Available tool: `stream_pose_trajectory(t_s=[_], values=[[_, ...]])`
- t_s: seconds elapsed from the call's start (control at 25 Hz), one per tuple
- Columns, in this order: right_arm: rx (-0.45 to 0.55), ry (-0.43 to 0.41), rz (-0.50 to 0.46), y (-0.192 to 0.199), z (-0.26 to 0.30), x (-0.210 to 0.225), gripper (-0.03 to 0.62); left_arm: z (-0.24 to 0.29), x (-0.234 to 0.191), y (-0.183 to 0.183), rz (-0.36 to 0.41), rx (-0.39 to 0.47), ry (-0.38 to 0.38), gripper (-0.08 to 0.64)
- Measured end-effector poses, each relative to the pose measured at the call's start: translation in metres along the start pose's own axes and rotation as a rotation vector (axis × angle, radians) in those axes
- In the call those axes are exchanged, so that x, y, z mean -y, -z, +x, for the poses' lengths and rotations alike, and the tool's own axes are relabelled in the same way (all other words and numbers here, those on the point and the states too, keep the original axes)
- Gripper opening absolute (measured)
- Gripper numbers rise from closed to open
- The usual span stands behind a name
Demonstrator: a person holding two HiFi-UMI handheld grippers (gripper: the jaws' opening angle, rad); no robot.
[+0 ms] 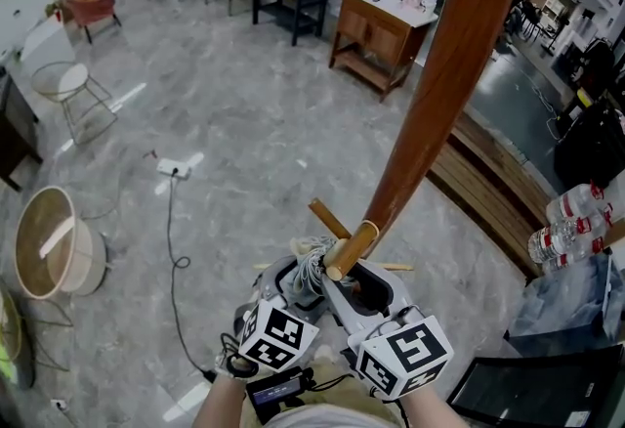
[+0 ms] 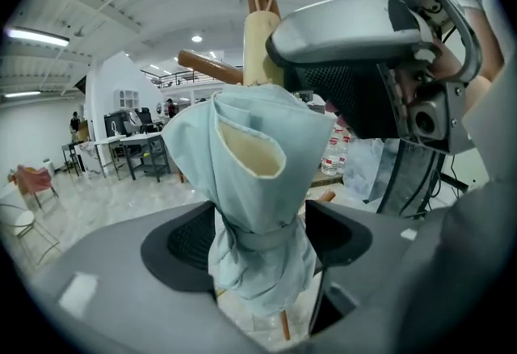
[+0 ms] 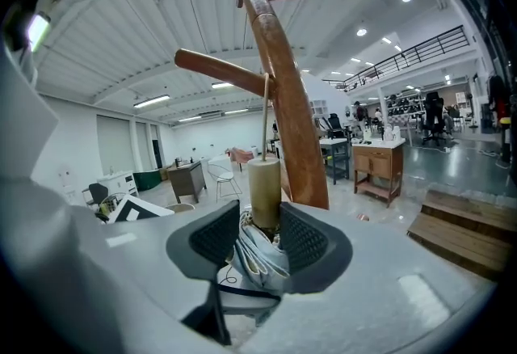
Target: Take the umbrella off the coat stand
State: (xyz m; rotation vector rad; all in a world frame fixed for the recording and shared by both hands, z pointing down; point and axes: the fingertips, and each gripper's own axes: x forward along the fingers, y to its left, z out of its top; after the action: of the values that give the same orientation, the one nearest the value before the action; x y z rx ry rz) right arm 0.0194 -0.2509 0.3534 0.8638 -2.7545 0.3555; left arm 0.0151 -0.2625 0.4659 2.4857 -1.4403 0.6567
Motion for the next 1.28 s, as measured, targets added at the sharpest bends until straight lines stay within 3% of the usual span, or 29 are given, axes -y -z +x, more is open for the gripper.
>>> stream_pose_trajectory(t_s=[0.52, 1.2, 1.28], values=[[-0.014, -0.104, -0.036, 0.002, -0.007, -0.001, 0.152, 0.003, -0.003, -0.003, -0.011, 0.054, -0.072, 0.308], [0.028, -0.099, -0.056, -0.01, -0.002, -0.006, 0.152, -0.018, 0.001, -0.003, 0.007, 0.063, -0.099, 0.293], [0.044, -0.105, -0.072, -0.014, -0.001, -0.009, 0.13, -0.021, 0.001, -0.005, 0.005, 0.067, -0.1, 0.293]])
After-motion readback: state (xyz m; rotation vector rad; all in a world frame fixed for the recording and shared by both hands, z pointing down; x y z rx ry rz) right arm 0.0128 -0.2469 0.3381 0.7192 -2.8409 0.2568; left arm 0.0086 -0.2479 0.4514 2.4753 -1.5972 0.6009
